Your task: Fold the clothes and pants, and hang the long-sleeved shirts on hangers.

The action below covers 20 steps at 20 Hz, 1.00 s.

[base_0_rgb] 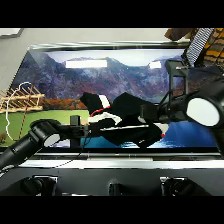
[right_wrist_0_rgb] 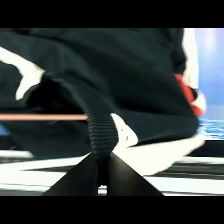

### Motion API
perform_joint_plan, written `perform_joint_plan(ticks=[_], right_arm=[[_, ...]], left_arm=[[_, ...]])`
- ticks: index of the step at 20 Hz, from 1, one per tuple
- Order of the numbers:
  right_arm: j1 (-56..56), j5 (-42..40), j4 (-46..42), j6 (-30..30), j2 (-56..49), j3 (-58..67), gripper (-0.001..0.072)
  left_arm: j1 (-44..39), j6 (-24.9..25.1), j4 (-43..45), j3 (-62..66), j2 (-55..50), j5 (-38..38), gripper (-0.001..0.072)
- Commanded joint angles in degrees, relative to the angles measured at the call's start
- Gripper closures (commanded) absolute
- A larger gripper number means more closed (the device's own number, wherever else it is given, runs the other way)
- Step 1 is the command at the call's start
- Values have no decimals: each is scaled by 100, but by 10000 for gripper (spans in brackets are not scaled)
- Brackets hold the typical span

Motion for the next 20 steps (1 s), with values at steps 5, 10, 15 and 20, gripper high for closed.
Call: perform_joint_plan(ticks=[5, 10, 15, 20], right_arm=[[7, 249, 422, 92, -50, 389, 659], [7, 387, 105, -87, -223, 389, 659], [7, 999, -719, -444, 11, 389, 659], [2, 603, -1497, -549, -15, 389, 659]], left_arm=[[-2, 229, -317, 581, -647, 83, 674], [46, 295, -605, 627, -787, 262, 674], [326, 422, -608, 649, -750, 20, 675], [282, 1005, -1005, 841, -761, -313, 674]])
